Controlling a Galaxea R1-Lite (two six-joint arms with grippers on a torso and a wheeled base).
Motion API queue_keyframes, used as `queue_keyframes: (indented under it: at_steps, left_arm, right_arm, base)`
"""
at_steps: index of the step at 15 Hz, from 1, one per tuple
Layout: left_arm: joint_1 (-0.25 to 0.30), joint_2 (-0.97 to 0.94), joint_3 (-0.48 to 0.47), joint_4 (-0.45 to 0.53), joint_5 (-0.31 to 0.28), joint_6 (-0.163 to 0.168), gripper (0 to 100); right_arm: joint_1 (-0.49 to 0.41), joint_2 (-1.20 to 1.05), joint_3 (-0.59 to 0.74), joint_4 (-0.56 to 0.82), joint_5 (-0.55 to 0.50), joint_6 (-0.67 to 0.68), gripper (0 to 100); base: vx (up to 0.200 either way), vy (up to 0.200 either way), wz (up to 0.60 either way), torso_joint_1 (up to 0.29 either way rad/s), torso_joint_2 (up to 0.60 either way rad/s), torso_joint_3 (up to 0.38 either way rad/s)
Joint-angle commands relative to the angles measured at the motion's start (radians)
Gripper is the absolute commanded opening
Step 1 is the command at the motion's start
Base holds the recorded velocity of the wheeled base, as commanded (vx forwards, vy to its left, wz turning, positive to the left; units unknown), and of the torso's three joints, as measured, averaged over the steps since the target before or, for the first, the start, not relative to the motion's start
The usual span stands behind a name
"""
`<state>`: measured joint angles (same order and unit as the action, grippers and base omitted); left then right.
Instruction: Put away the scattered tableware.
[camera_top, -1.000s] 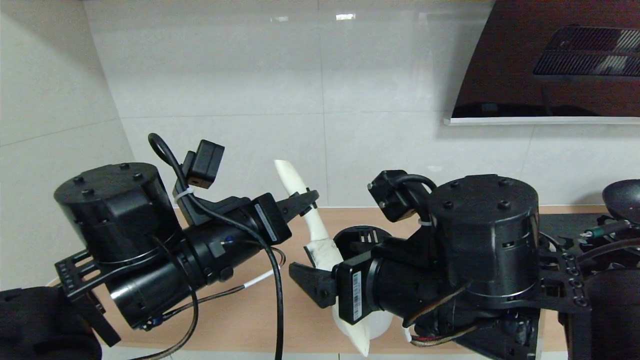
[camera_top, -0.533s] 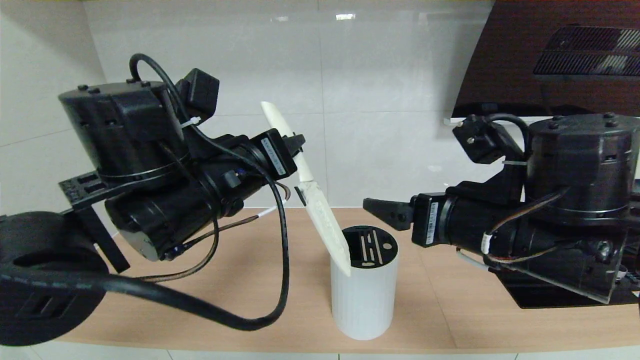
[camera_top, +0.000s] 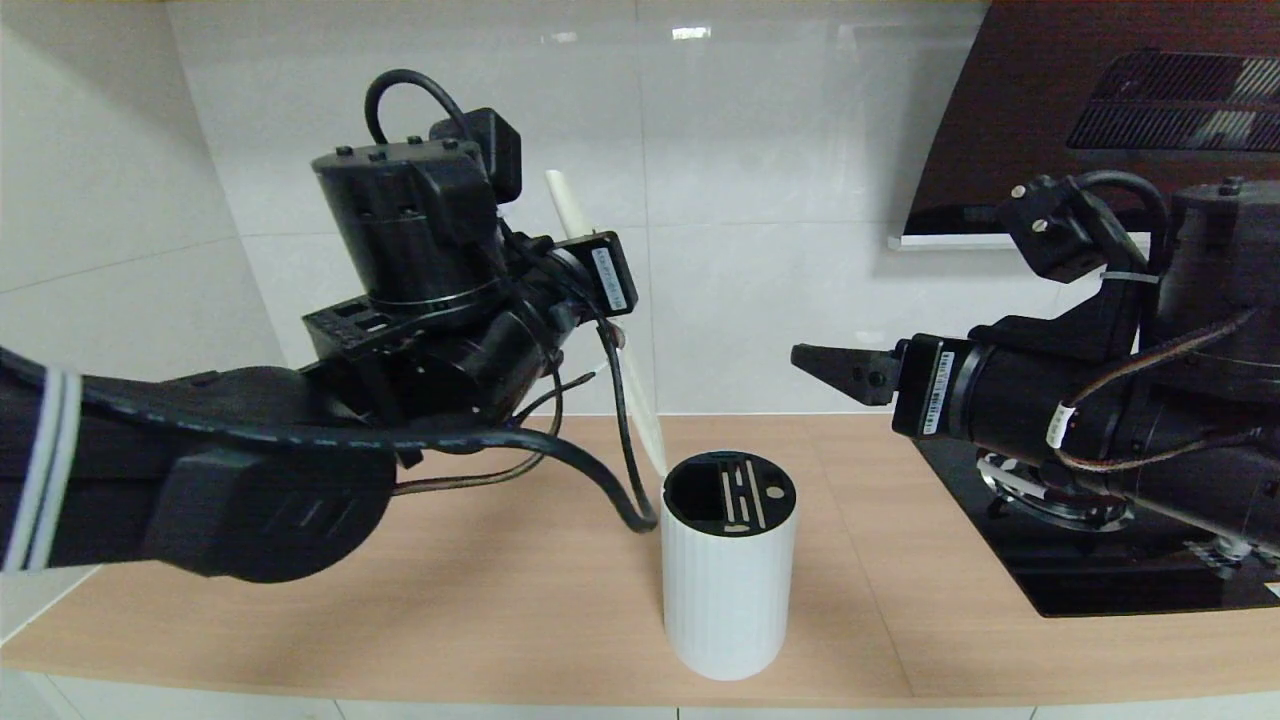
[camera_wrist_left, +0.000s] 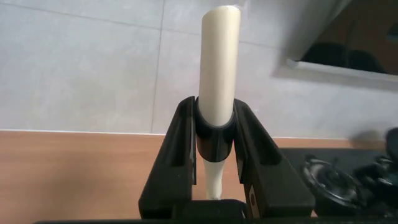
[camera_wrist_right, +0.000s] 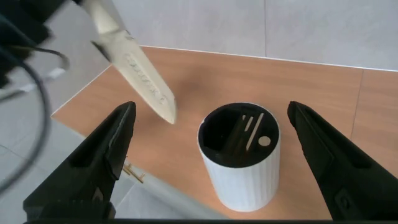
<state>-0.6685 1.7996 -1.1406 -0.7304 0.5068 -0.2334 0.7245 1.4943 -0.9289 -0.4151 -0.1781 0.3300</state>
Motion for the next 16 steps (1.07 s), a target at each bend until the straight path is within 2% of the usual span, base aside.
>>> queue_keyframes:
  at_steps: [1, 2, 3, 5, 6, 7, 10, 16]
  left_arm:
    - [-0.028, 0.099, -0.001, -0.078, 0.036, 0.026, 0]
    - [-0.037, 0.13, -0.001, -0.132, 0.061, 0.045, 0]
    - [-0.043, 0.182, 0.001, -0.241, 0.105, 0.101, 0]
    - [-0.045, 0.215, 0.012, -0.363, 0.137, 0.18, 0]
    - [-0.045, 0.215, 0.012, -0.363, 0.137, 0.18, 0]
    - [-0.059, 0.213, 0.038, -0.412, 0.139, 0.217, 0]
    - [-0.109, 0.208, 0.071, -0.425, 0.139, 0.223, 0]
    - [-0.128, 0.219, 0.073, -0.426, 0.139, 0.215, 0]
  right_arm:
    - [-0.002, 0.011, 0.001, -0.002, 0.0, 0.0, 100]
    - [-0.002, 0.011, 0.001, -0.001, 0.0, 0.0, 100]
    - [-0.002, 0.014, 0.001, -0.002, 0.0, 0.0, 100]
    - [-0.003, 0.023, 0.001, -0.002, 0.0, 0.0, 100]
    - [-0.003, 0.023, 0.001, -0.002, 0.0, 0.0, 100]
    - [-0.01, 0.031, 0.002, -0.002, 0.0, 0.0, 100]
    - [-0.01, 0.035, 0.001, -0.002, 0.0, 0.0, 100]
    - [-0.01, 0.038, 0.001, -0.002, 0.0, 0.001, 100]
  base:
    - [0.0, 0.0, 0.0, 0.0, 0.0, 0.0]
    - [0.0, 0.0, 0.0, 0.0, 0.0, 0.0]
    - [0.0, 0.0, 0.0, 0.0, 0.0, 0.0]
    - [0.0, 0.0, 0.0, 0.0, 0.0, 0.0]
    - [0.0, 0.0, 0.0, 0.0, 0.0, 0.0]
    - [0.0, 0.0, 0.0, 0.0, 0.0, 0.0]
    - [0.0, 0.0, 0.0, 0.0, 0.0, 0.0]
    - [0.0, 0.0, 0.0, 0.0, 0.0, 0.0]
